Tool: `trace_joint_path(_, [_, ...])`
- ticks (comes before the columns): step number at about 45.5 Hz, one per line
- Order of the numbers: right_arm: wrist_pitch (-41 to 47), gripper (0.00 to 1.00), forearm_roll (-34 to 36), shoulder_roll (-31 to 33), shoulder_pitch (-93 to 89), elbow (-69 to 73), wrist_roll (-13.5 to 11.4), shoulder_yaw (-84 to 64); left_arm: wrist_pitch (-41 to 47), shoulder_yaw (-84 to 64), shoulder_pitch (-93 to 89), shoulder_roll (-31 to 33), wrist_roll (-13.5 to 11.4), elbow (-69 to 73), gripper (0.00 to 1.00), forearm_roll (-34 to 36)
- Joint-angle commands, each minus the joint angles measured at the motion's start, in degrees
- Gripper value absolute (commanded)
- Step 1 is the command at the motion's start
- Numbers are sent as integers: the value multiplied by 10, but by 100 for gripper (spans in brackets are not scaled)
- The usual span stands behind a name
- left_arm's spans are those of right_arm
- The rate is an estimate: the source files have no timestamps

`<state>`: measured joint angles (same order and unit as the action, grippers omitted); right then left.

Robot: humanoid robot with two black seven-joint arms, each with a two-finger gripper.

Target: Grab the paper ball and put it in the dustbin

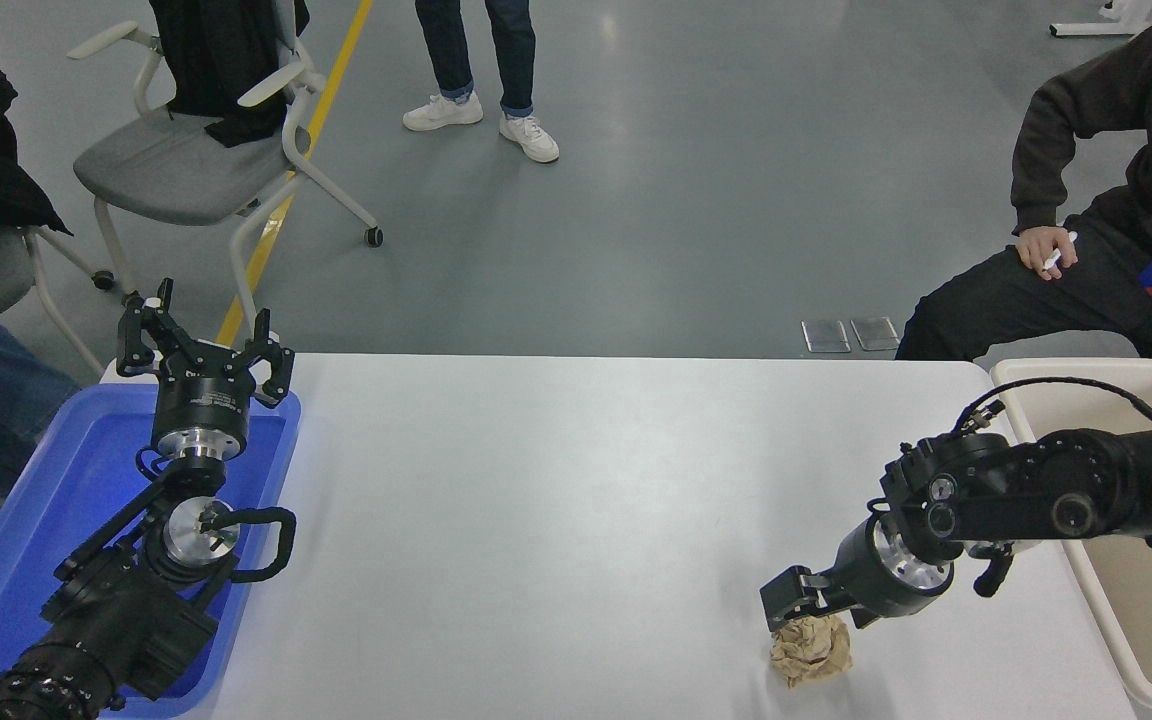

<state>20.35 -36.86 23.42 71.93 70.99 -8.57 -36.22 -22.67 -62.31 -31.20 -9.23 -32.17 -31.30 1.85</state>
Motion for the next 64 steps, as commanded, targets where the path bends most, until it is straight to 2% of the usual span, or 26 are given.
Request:
trace_joint_path(1, [-16, 100, -24, -11, -42, -28, 0, 6, 0, 0, 0, 0, 0, 0, 99, 0])
trace_joint_path(8, [-34, 100, -24, -23, -64, -44, 0, 17, 0, 0, 0, 0, 0, 0, 99, 0])
trace_joint_path(11, [-35, 97, -24, -25, -68, -46, 1, 20, 0, 0, 0, 0, 0, 0, 99, 1])
trace_joint_path(14, [-37, 89, -24, -26, -72, -48, 1, 21, 0, 0, 0, 0, 0, -1, 99, 0])
trace_joint_path(19, [-42, 68, -23, -26, -78, -52, 5, 21, 0, 0, 0, 0, 0, 0, 99, 0])
trace_joint_path(23, [-45, 39, -24, -29, -81, -54, 9, 21, 0, 0, 0, 0, 0, -1, 99, 1])
trace_joint_path(27, [-46, 25, -23, -29, -81, -56, 9, 21, 0, 0, -1, 0, 0, -1, 99, 1])
trace_joint_path(28, [-46, 18, -22, -28, -80, -56, 9, 21, 0, 0, 0, 0, 0, -1, 99, 1])
trace_joint_path(29, [-45, 6, -21, -26, -79, -56, 10, 21, 0, 0, 0, 0, 0, 0, 99, 1])
trace_joint_path(30, [-44, 0, -19, -25, -76, -56, 12, 21, 0, 0, 0, 0, 0, 0, 99, 1])
trace_joint_path(35, [-40, 0, -14, -10, -51, -49, 19, 14, 0, 0, 0, 0, 0, -1, 99, 1])
trace_joint_path(40, [-30, 0, -12, 31, 6, -9, 19, -2, 0, 0, 0, 0, 0, 0, 99, 1])
trace_joint_path(45, [-15, 0, -5, 88, 124, 64, 20, -63, 0, 0, 0, 0, 0, -1, 99, 1])
trace_joint_path(49, [0, 0, 27, 112, 244, 131, 20, -133, 0, 0, 0, 0, 1, -1, 99, 1])
trace_joint_path(55, [37, 0, 73, 121, 439, 211, 20, -234, 0, 0, 0, 0, 0, -1, 99, 1])
trace_joint_path(64, [105, 0, 109, 119, 594, 233, 15, -278, 0, 0, 0, 0, 1, -1, 99, 1])
